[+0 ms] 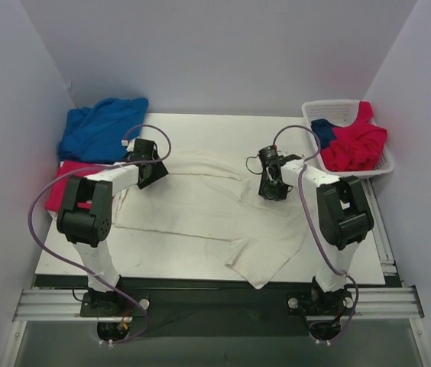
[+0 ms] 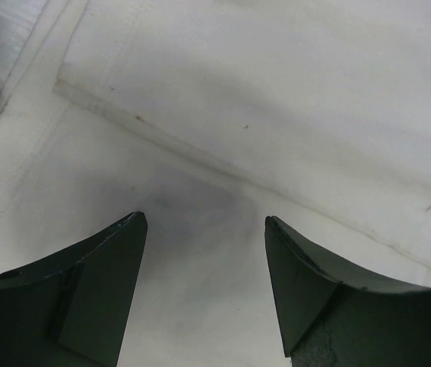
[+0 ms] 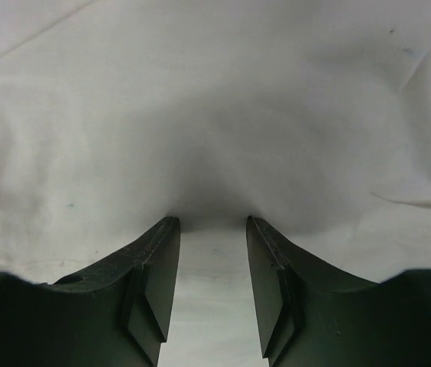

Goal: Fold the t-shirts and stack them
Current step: Fold the flattened tshirt in 1/3 of the way

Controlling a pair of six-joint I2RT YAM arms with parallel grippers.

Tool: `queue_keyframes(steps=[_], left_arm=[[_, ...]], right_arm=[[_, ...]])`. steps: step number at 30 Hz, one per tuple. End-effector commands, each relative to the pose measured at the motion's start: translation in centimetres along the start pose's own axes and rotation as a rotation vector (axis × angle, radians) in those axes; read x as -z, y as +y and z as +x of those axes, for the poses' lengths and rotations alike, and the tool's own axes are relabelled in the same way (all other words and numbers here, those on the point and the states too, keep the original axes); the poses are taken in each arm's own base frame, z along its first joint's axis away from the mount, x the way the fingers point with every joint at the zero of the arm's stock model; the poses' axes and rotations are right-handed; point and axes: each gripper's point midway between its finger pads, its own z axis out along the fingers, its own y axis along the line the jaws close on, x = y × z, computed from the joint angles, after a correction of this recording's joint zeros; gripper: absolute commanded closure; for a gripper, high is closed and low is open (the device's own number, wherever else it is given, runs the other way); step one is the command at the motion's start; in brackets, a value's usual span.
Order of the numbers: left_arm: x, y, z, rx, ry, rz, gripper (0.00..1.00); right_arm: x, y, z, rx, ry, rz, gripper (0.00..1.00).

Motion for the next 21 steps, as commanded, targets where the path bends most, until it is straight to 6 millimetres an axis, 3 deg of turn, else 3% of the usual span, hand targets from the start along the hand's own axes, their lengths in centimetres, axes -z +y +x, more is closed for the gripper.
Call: queue_keyframes(steps=[1,5,10,12,21], left_arm=[[-0.5,2.3,0.5,0.001,0.035,-0.147,0.26],[-0.8,2.8,1.1,0.007,0.063,-0.187,0.26],[-0.9,2.0,0.8,0.013,0.058,-0.172,0.26],[-1.0,1.6,0.7,0.013,0.060,-0.163,0.26],[-1.2,-0.4,-0.3,-0.002,0.052,-0.112,0.26]], right_arm=[[-1.0,-0.9,0.6,-0.062,0.078,0.001,0.60],[-2.0,-3.1,0.0,-0.104,0.134,0.043,0.60],[-3.3,-6.2,-1.3,-0.113,0.184,0.136,0.60],[-3.5,-6.2,-2.5,-0.107,0.176,0.134,0.63],[-4.1,-6.8,-4.4,-0.075,0.178,0.168,0.65]])
